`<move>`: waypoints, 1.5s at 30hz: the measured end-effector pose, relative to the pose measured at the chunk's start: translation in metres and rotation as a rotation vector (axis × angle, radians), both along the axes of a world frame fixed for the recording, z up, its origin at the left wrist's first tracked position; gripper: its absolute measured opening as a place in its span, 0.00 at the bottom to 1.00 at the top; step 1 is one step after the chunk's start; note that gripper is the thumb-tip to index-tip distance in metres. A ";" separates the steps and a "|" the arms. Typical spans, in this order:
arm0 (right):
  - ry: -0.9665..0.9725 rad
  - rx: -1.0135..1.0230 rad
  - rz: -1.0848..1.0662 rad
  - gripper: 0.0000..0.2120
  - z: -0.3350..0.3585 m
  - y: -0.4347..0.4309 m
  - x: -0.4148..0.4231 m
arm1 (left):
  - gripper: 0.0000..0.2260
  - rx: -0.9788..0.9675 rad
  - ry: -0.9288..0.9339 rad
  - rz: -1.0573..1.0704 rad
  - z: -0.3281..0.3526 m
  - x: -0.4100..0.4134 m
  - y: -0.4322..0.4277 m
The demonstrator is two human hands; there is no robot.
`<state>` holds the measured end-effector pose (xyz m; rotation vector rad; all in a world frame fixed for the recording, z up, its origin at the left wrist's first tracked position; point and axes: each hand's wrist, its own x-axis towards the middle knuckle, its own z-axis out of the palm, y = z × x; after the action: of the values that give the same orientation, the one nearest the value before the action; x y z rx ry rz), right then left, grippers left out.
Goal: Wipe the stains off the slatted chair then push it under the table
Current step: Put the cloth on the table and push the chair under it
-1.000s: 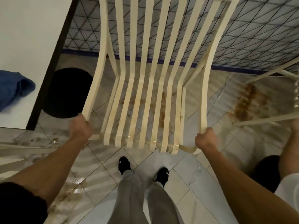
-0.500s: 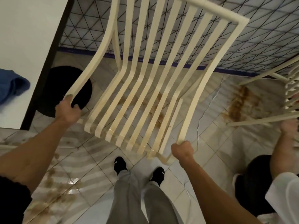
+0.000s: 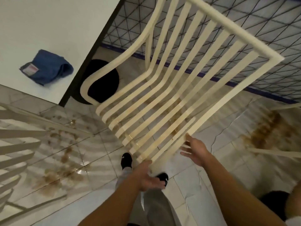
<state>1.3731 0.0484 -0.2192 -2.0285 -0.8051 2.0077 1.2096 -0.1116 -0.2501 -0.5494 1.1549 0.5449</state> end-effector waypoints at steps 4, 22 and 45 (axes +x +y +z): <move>-0.003 0.012 -0.190 0.12 0.000 0.031 -0.007 | 0.22 -0.021 0.154 0.188 -0.015 0.027 0.013; 0.001 -0.083 -0.266 0.05 -0.010 0.035 -0.027 | 0.16 -0.068 0.365 0.486 -0.010 0.008 0.024; 0.232 -0.239 -0.248 0.14 -0.013 -0.004 -0.116 | 0.09 0.017 0.882 0.448 0.009 -0.167 0.074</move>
<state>1.2568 0.0442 -0.2319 -1.8501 -0.2652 2.2202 1.0421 -0.0374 -0.2410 -0.5689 1.8649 1.2587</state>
